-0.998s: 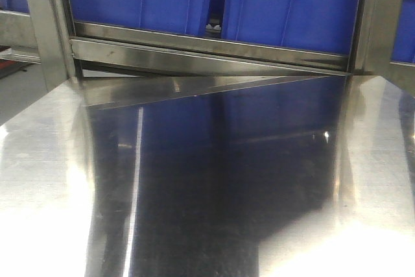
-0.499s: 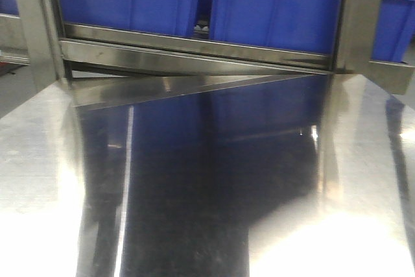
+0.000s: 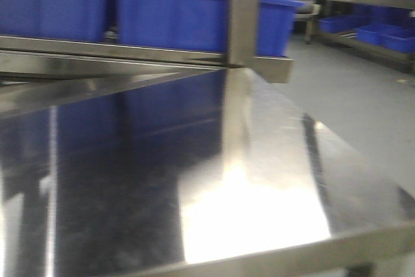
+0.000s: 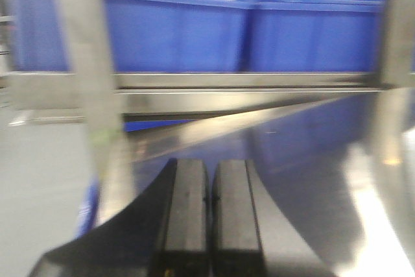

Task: Place yellow foam block on left shelf second layer
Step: 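Drive the base away from the table carrying the block in the right gripper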

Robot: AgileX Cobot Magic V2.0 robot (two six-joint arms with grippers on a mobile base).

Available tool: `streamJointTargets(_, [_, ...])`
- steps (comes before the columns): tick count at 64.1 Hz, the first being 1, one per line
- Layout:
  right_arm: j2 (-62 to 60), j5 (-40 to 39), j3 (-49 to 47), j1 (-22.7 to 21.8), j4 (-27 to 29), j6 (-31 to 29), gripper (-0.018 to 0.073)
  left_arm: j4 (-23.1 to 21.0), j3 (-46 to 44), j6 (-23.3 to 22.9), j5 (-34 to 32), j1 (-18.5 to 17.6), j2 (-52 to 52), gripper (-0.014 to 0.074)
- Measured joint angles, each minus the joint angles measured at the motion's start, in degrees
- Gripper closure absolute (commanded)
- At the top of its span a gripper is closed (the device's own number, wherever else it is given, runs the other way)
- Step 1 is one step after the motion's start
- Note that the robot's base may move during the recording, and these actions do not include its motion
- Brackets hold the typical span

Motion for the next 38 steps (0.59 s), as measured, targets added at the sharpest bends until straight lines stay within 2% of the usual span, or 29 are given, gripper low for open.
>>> streamJointTargets(38, [0.00,0.00,0.00,0.00,0.00,0.00,0.0108,0.00,0.00,0.00,0.00,0.00,0.00,0.0472])
